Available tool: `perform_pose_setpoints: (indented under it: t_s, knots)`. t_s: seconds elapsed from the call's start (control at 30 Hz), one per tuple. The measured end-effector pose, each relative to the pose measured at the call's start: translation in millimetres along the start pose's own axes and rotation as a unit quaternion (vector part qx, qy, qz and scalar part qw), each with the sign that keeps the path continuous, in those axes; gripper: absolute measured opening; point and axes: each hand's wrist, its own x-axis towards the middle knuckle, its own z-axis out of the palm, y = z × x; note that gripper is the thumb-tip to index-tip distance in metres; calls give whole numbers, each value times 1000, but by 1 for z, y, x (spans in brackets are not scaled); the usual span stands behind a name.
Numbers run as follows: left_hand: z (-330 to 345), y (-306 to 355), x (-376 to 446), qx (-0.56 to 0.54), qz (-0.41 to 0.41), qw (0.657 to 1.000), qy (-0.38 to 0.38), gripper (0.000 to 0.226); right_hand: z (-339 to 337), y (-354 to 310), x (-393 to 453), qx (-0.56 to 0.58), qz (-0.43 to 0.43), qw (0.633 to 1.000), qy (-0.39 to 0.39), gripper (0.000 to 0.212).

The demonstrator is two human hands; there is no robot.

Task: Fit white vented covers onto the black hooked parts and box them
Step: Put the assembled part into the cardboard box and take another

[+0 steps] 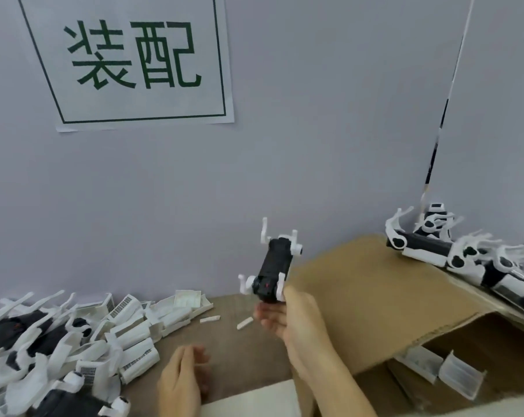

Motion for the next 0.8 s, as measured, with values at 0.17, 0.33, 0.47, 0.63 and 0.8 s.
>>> perform_pose_setpoints:
  t_s: [0.17,0.33,0.47,0.63,0.8]
  knots:
    - [3,0,-3,36,37,999,18,38,-25,-122,6,132,-204,969,50,30]
    - [7,0,-5,64,40,997,16,37,-65,-192,8,164,-216,958,90,52]
    - [7,1,-10,111,49,993,-10,36,-52,-152,15,-8,-165,982,89,38]
    - [1,10,-17,230,68,969,-65,31,-7,-37,10,-123,-130,984,12,19]
    - [-13,40,-22,530,153,802,-230,28,19,87,1,-154,-87,984,12,30]
